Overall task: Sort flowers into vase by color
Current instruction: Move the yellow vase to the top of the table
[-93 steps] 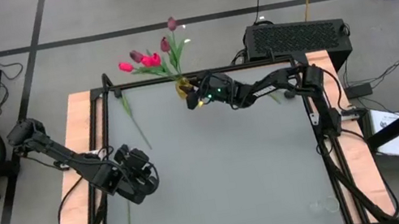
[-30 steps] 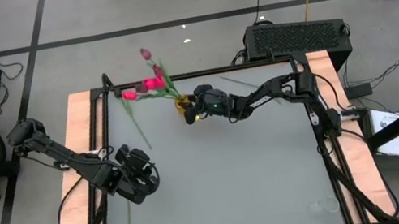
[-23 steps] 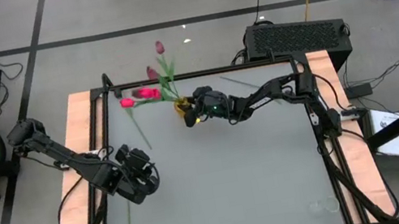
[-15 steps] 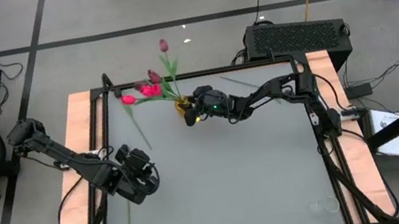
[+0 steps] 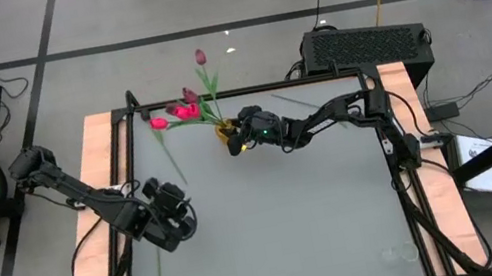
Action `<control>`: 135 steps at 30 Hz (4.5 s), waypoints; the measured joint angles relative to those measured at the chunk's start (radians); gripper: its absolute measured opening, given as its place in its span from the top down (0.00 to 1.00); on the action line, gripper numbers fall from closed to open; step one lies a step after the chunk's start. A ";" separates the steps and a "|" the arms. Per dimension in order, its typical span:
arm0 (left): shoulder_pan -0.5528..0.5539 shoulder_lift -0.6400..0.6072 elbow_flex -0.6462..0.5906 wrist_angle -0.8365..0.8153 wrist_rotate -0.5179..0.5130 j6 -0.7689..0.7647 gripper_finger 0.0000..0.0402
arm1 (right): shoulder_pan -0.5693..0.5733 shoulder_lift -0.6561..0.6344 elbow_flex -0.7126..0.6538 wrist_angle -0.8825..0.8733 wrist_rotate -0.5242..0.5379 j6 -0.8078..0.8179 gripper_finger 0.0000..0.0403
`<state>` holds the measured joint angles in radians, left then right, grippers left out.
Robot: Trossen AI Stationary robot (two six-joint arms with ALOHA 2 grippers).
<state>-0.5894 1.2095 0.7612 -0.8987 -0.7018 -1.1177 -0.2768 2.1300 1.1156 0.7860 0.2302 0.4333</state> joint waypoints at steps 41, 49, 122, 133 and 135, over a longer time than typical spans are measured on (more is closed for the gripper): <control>0.033 0.000 -0.015 0.004 -0.006 -0.002 0.70 | 0.004 0.000 0.000 -0.013 -0.045 -0.006 0.42; 0.033 0.000 -0.015 0.004 -0.005 -0.002 0.70 | 0.005 0.000 0.000 -0.011 -0.051 -0.003 0.30; 0.033 0.000 -0.015 0.022 0.041 -0.003 0.70 | 0.032 0.000 0.000 -0.081 0.003 -0.134 0.19; 0.033 0.000 -0.015 0.026 0.042 -0.003 0.70 | 0.023 0.002 -0.002 -0.051 -0.001 -0.152 0.19; 0.033 0.000 -0.015 0.026 0.042 -0.003 0.70 | 0.023 0.002 -0.002 -0.051 -0.001 -0.155 0.19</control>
<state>-0.5566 1.2095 0.7460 -0.8726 -0.6598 -1.1206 -0.2539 2.1319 1.1137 0.7352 0.2295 0.2787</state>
